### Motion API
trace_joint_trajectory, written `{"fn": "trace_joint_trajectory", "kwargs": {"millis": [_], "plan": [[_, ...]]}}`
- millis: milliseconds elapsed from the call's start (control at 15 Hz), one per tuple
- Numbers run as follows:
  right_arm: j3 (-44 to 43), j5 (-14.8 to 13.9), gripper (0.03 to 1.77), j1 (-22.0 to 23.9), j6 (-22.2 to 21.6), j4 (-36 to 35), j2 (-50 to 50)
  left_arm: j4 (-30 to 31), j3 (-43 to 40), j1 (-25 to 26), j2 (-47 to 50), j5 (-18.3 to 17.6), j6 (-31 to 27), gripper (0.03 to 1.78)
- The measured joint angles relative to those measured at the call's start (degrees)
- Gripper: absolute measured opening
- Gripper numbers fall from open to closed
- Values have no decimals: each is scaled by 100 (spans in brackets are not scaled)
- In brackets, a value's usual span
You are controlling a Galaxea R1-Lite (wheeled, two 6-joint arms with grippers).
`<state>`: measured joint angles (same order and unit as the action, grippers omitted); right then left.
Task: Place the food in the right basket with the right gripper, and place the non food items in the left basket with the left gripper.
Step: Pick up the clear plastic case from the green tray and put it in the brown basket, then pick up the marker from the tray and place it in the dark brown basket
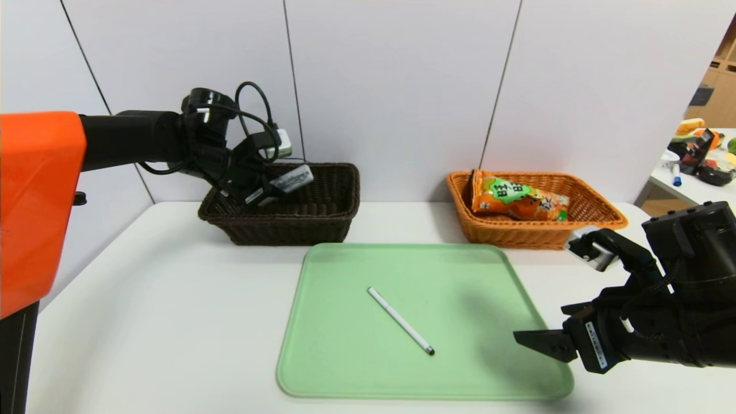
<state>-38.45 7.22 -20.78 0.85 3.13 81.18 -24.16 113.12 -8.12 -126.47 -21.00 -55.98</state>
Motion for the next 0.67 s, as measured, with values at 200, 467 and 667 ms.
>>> {"fn": "trace_joint_trajectory", "kwargs": {"millis": [200, 467, 667], "plan": [[17, 5, 169, -2, 0, 2, -4, -6, 0, 2, 11, -21, -2, 100], [20, 0, 170, -2, -1, -2, -6, -4, 0, -1, 83, -79, 199, 129], [24, 5, 170, -2, -1, -22, -23, 13, 0, -11, 345, -173, 1147, 142]]}}
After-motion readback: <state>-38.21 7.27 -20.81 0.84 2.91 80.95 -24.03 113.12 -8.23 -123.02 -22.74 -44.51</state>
